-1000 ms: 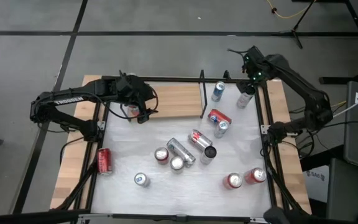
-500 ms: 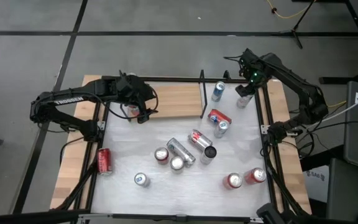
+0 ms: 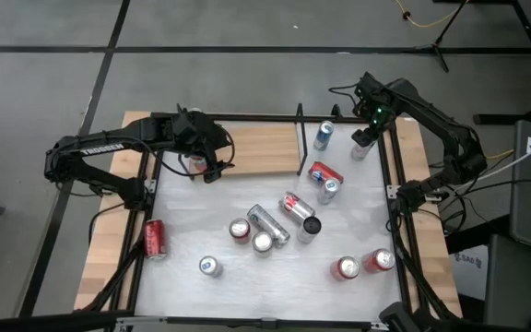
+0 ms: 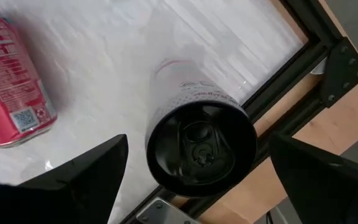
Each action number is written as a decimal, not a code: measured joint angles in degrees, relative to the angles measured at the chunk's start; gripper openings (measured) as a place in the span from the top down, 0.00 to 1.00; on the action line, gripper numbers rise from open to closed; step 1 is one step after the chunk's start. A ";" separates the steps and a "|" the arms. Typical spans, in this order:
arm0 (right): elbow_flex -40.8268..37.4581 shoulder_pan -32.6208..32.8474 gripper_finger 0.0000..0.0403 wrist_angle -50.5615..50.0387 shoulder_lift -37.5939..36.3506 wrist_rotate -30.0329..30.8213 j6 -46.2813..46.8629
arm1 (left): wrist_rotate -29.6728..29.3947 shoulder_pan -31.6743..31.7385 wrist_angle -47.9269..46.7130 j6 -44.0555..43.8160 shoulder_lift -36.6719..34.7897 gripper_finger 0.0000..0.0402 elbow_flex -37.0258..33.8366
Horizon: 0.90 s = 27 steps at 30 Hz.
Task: Place canned beverage on shelf
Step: Put the white pink soda can on the shelf
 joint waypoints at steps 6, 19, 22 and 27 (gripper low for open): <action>-0.01 0.00 0.06 0.38 0.00 0.00 -0.08 | -0.01 0.00 0.00 0.00 0.00 0.20 0.00; -0.20 0.01 0.06 1.20 0.00 0.76 0.53 | 0.01 0.00 -0.01 -0.02 0.00 0.20 0.00; -2.75 0.55 0.06 2.62 -0.01 1.14 0.56 | 0.01 0.00 -0.02 -0.02 0.00 0.20 0.00; -6.69 1.66 0.06 3.80 0.01 3.07 0.52 | 0.00 0.02 -0.02 0.00 0.01 0.20 0.00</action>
